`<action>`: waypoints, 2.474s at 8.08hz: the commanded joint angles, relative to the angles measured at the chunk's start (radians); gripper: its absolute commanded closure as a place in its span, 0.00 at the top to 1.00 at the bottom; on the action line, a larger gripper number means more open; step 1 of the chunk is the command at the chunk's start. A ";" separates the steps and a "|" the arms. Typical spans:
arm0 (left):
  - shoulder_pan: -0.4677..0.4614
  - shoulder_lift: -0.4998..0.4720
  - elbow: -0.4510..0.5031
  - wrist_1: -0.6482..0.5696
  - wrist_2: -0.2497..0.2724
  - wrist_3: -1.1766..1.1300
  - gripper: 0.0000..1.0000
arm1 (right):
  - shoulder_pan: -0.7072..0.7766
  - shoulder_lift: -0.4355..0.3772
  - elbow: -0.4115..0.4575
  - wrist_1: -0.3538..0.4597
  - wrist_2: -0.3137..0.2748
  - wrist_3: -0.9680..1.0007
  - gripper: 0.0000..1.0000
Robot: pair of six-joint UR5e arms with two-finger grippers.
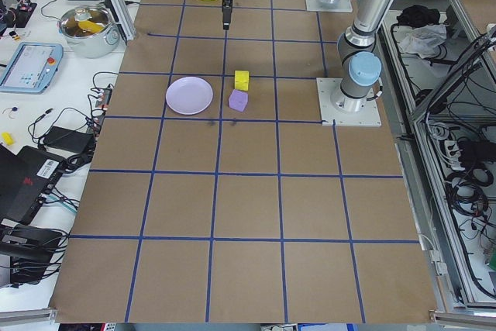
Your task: Sort blocks by color into plates
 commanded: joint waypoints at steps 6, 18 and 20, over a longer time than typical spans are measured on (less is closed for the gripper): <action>0.259 -0.165 -0.043 0.014 -0.006 0.160 1.00 | 0.000 0.000 0.000 -0.007 0.012 0.004 1.00; 0.256 -0.311 -0.222 0.149 -0.003 0.283 1.00 | 0.000 0.009 0.002 -0.005 0.012 0.010 1.00; 0.259 -0.317 -0.233 0.146 0.000 0.329 1.00 | 0.000 0.010 0.002 -0.009 0.012 0.004 1.00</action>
